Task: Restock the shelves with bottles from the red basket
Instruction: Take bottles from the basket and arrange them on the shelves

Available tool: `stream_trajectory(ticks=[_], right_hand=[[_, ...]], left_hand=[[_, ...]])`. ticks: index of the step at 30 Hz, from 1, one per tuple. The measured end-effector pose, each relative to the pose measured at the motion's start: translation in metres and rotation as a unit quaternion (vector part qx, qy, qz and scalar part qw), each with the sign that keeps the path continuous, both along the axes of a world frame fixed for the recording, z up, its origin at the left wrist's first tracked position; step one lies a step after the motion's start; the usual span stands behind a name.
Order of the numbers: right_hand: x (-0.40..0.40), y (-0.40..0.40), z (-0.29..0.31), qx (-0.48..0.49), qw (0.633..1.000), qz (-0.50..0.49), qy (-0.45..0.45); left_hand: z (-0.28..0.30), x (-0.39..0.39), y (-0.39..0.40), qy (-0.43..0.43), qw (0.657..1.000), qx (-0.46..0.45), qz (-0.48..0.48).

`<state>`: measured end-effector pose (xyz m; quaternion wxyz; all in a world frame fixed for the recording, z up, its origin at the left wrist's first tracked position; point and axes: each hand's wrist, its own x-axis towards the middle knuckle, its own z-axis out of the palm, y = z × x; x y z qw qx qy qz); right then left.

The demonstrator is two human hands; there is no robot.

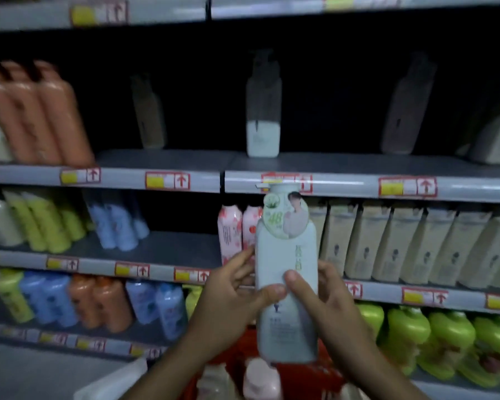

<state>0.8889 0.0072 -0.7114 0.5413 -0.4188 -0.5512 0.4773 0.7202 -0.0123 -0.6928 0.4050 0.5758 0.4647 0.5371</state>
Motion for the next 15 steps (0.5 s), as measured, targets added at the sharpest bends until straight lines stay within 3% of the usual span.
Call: stream_trajectory(ticks=[8, 15], right_hand=[[-0.014, 0.029, 0.082, 0.125, 0.992, 0.013, -0.004], [-0.04, 0.132, 0.194, 0.303, 0.943, 0.003, -0.14]], left_hand=[[0.081, -0.01, 0.035, 0.009, 0.998, 0.063, 0.006], [0.162, -0.022, 0.122, -0.051, 0.978, 0.181, 0.088]])
